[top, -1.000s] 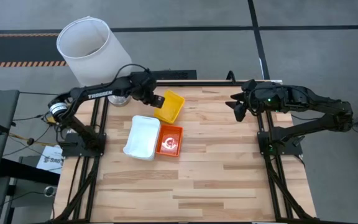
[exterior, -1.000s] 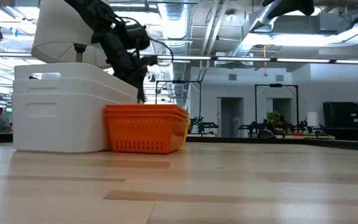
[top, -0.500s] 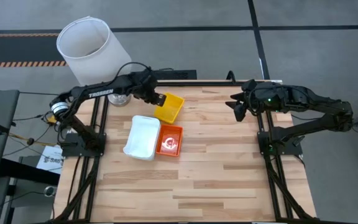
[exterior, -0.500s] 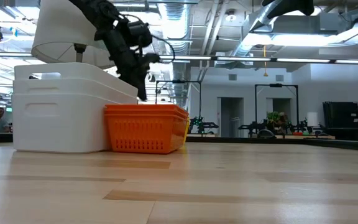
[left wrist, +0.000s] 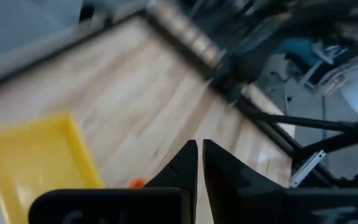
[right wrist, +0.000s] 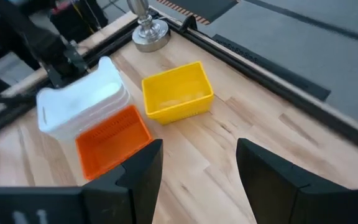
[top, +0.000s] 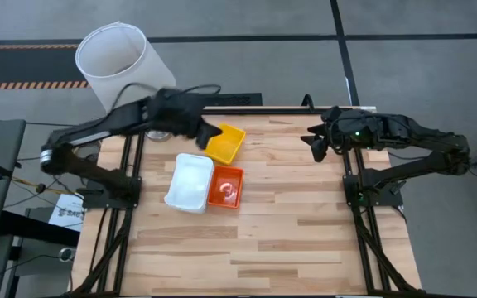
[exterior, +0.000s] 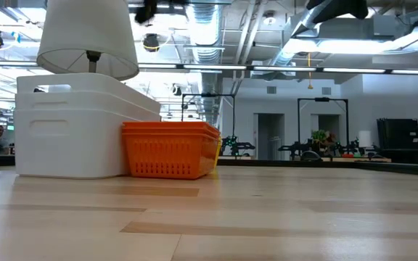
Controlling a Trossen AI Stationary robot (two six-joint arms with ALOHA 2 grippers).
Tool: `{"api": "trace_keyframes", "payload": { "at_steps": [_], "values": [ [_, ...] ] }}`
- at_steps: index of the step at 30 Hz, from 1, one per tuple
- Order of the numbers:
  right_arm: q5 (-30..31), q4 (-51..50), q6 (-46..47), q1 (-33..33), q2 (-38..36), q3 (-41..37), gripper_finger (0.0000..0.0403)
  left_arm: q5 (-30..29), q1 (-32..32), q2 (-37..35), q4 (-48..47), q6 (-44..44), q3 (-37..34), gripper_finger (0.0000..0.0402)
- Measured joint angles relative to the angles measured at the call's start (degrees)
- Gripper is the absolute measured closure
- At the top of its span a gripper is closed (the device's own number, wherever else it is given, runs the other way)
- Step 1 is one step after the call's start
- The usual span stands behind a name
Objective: Stack baskets by color
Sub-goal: Return to Home Position
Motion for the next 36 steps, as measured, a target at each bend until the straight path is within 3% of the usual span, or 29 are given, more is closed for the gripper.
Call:
{"api": "trace_keyframes", "payload": {
  "at_steps": [4,8,10,14,17,21,26,32,36],
  "values": [
    [-0.1,2.4,1.0,0.2,0.3,0.0,0.0178,-13.5,-11.6,-7.1,0.6,5.1,0.4,0.0390],
    [-1.6,10.2,-7.5,1.8,1.1,-0.1,0.0178,-18.4,-19.7,-12.4,1.1,3.0,0.3,0.0390],
    [-2.9,18.7,-11.6,2.1,0.8,-0.8,0.0178,-21.5,-23.4,-14.3,1.3,5.4,0.0,0.0390],
    [-11.5,34.8,-18.8,0.0,-1.7,-4.6,0.0178,-26.7,-29.5,-19.5,3.6,13.4,-4.8,0.0390],
    [-16.1,39.4,-19.2,-3.1,-5.3,-8.5,0.0178,-26.0,-30.2,-27.4,11.0,15.4,-14.1,0.0390],
    [-18.0,42.5,-18.1,-6.2,-10.5,-15.4,0.0178,-23.7,-30.2,-40.3,23.3,14.6,-32.0,0.0390],
    [-19.4,45.5,-16.7,-7.9,-17.4,-24.0,0.0178,-22.3,-30.1,-57.7,30.9,10.7,-49.7,0.0390],
    [-19.4,48.8,-16.1,-9.1,-26.3,-33.8,0.0178,-19.3,-30.2,-74.6,30.5,8.1,-61.2,0.0390],
    [-19.5,52.0,-16.0,-8.0,-31.4,-41.7,0.0178,-17.6,-30.1,-74.8,28.5,7.7,-65.2,0.0390]
  ]
}}
